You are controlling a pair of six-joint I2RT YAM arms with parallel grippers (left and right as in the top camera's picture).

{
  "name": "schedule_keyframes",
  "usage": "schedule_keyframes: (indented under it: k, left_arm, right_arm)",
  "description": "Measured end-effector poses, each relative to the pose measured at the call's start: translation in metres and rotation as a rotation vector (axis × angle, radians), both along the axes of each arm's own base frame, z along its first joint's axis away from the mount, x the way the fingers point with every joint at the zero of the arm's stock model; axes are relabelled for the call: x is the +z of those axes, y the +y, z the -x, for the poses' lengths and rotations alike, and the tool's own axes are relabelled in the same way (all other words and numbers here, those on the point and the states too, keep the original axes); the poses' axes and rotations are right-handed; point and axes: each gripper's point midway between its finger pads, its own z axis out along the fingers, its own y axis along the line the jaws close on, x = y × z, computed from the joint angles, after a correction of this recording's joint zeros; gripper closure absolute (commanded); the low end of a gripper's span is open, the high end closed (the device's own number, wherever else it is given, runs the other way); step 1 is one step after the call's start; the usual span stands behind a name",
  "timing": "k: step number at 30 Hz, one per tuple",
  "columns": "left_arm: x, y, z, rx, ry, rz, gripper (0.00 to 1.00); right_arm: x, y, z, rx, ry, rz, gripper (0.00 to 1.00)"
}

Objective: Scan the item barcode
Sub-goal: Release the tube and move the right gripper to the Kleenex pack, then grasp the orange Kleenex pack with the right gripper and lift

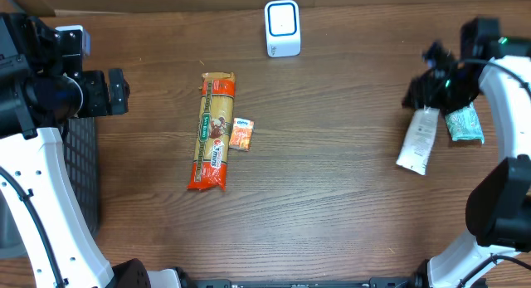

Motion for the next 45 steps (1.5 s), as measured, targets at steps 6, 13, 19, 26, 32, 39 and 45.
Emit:
schedule_keyframes:
  k: [6,13,19,26,32,39,45]
  left_arm:
    - [0.000,0.000,0.000,0.000,0.000,0.000,0.00]
    - [0.000,0.000,0.000,0.000,0.000,0.000,0.00]
    - [0.000,0.000,0.000,0.000,0.000,0.000,0.00]
    - [0.000,0.000,0.000,0.000,0.000,0.000,0.00]
    - [0.000,0.000,0.000,0.000,0.000,0.000,0.00]
    - [0.000,0.000,0.000,0.000,0.000,0.000,0.00]
    - [0.000,0.000,0.000,0.000,0.000,0.000,0.00]
  right_arm:
    - [0.036,0.067,-0.024,0.120,-0.156,-0.253,0.20]
    - [0.028,0.176,-0.026,0.268,-0.218,-0.395,0.26]
    - [-0.019,0.270,0.000,0.232,-0.170,-0.401,0.32]
    - [-0.063,0.317,0.035,0.081,-0.109,-0.331,0.37]
    - [-0.053,0.350,0.032,0.049,-0.226,-0.372,0.42]
    - [-0.055,0.386,0.028,0.064,-0.297,-0.449,0.44]
    - [-0.073,0.399,0.017,0.053,-0.313,-0.504,0.46]
